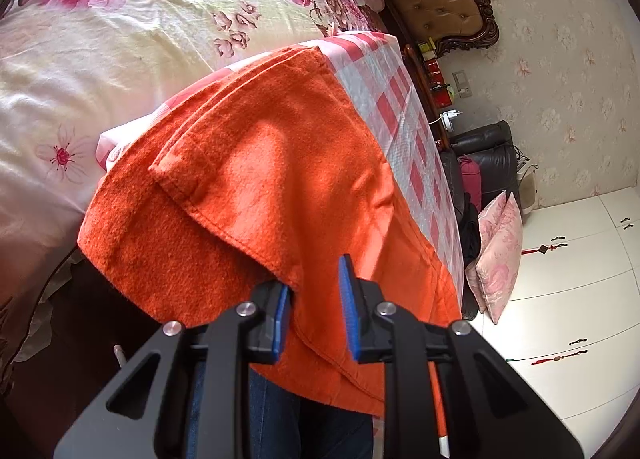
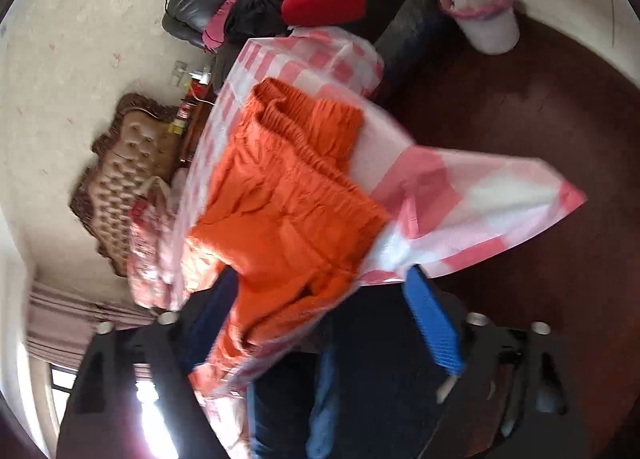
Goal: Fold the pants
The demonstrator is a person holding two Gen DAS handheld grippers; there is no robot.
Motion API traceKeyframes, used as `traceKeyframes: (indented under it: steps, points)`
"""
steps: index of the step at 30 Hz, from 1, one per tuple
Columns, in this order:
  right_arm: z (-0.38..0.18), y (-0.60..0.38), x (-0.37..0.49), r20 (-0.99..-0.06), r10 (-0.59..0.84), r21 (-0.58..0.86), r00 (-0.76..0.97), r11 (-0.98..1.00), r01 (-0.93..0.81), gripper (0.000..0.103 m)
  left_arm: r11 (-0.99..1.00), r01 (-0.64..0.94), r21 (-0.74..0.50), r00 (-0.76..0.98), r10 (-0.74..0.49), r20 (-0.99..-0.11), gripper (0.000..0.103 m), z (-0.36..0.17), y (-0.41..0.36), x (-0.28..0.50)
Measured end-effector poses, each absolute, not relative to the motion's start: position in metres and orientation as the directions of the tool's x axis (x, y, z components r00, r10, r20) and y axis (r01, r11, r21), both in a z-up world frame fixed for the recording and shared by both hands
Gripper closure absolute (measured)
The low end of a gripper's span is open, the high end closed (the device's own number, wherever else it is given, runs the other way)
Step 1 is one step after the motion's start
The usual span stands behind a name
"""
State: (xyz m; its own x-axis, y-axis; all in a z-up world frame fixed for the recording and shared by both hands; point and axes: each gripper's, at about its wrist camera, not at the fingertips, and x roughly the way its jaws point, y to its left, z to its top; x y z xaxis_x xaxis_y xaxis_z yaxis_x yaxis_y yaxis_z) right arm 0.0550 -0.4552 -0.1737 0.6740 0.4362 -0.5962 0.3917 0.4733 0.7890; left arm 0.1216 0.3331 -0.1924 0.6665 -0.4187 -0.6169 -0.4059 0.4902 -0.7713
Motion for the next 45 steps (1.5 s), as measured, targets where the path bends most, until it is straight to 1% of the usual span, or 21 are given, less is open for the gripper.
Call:
traceKeyframes:
  steps: [2,3,4,5,10,12,14,15,16,17,19,20,22,25,27,30,33,36,38,41,45]
  points:
    - [-0.174,-0.455,0.062,-0.606,0.413,0.778,0.680,0.488,0.396,0.034,0.495,-0.404,-0.769,0.663,-0.422,-0.619,0.086,-0.192,0.333,0.123]
    - [-0.175,-0.455,0.065,-0.616,0.405,0.770,0.676,0.491,0.407,0.043,0.502,-0.408,-0.763,0.657,-0.418,-0.627,0.089,-0.192,0.333,0.124]
    - [-0.174,-0.454,0.067,-0.624,0.392,0.764,0.676,0.486,0.424,0.068,0.506,-0.412,-0.758,0.653,-0.416,-0.633,0.099,-0.192,0.333,0.124]
    - [-0.168,-0.453,0.070,-0.626,0.378,0.760,0.682,0.494,0.423,0.083,0.509,-0.418,-0.752,0.649,-0.413,-0.639,0.101,-0.192,0.334,0.125]
    - [-0.105,-0.450,0.106,-0.650,0.323,0.688,0.688,0.635,0.351,0.084,0.541,-0.385,-0.748,0.652,-0.415,-0.635,0.101,-0.158,0.341,0.141]
    - [-0.081,-0.451,0.140,-0.652,0.351,0.683,0.672,0.658,0.319,0.084,0.526,-0.396,-0.752,0.623,-0.447,-0.641,0.102,-0.134,0.345,0.170]
    - [-0.053,-0.459,0.184,-0.657,0.344,0.670,0.671,0.674,0.311,0.084,0.517,-0.371,-0.772,0.621,-0.480,-0.620,0.102,-0.108,0.348,0.193]
    - [-0.040,-0.462,0.195,-0.636,0.351,0.685,0.688,0.667,0.293,0.085,0.525,-0.353,-0.774,0.637,-0.471,-0.610,0.102,-0.087,0.351,0.203]
    - [-0.023,-0.465,0.205,-0.592,0.367,0.713,0.717,0.654,0.254,0.085,0.534,-0.338,-0.775,0.656,-0.456,-0.601,0.102,-0.071,0.352,0.206]
    - [0.001,-0.465,0.211,-0.548,0.360,0.715,0.755,0.670,0.200,0.085,0.550,-0.293,-0.782,0.698,-0.436,-0.568,0.102,-0.046,0.354,0.203]
    - [0.014,-0.468,0.210,-0.527,0.331,0.694,0.783,0.699,0.171,0.085,0.546,-0.259,-0.797,0.726,-0.434,-0.533,0.102,-0.030,0.355,0.187]
    - [0.008,-0.471,0.208,-0.536,0.332,0.697,0.776,0.692,0.186,0.085,0.535,-0.258,-0.805,0.718,-0.451,-0.530,0.102,-0.032,0.353,0.181]
    - [-0.026,-0.473,0.202,-0.603,0.329,0.679,0.727,0.689,0.251,0.085,0.533,-0.273,-0.801,0.689,-0.472,-0.549,0.102,-0.052,0.346,0.161]
    - [-0.079,-0.475,0.182,-0.684,0.320,0.630,0.655,0.713,0.309,0.085,0.550,-0.326,-0.769,0.632,-0.478,-0.610,0.102,-0.109,0.336,0.127]
    - [-0.114,-0.483,0.172,-0.736,0.308,0.595,0.602,0.720,0.358,0.085,0.505,-0.379,-0.776,0.595,-0.509,-0.622,0.102,-0.148,0.340,0.112]
    - [-0.146,-0.488,0.156,-0.769,0.304,0.563,0.562,0.738,0.371,0.085,0.484,-0.402,-0.777,0.573,-0.529,-0.626,0.102,-0.180,0.340,0.100]
    - [-0.147,-0.483,0.158,-0.784,0.283,0.528,0.552,0.771,0.355,0.085,0.473,-0.409,-0.781,0.573,-0.533,-0.623,0.102,-0.188,0.342,0.099]
    - [-0.127,-0.477,0.156,-0.774,0.253,0.511,0.580,0.791,0.336,0.085,0.476,-0.382,-0.792,0.597,-0.528,-0.605,0.102,-0.174,0.343,0.099]
    - [-0.121,-0.473,0.151,-0.773,0.237,0.493,0.589,0.808,0.321,0.085,0.496,-0.371,-0.785,0.600,-0.517,-0.611,0.102,-0.169,0.340,0.099]
    - [-0.132,-0.472,0.152,-0.808,0.214,0.451,0.550,0.824,0.343,0.085,0.476,-0.412,-0.777,0.574,-0.527,-0.626,0.102,-0.181,0.342,0.100]
    - [-0.127,-0.469,0.143,-0.803,0.179,0.429,0.568,0.836,0.343,0.085,0.464,-0.406,-0.787,0.588,-0.527,-0.614,0.102,-0.179,0.340,0.094]
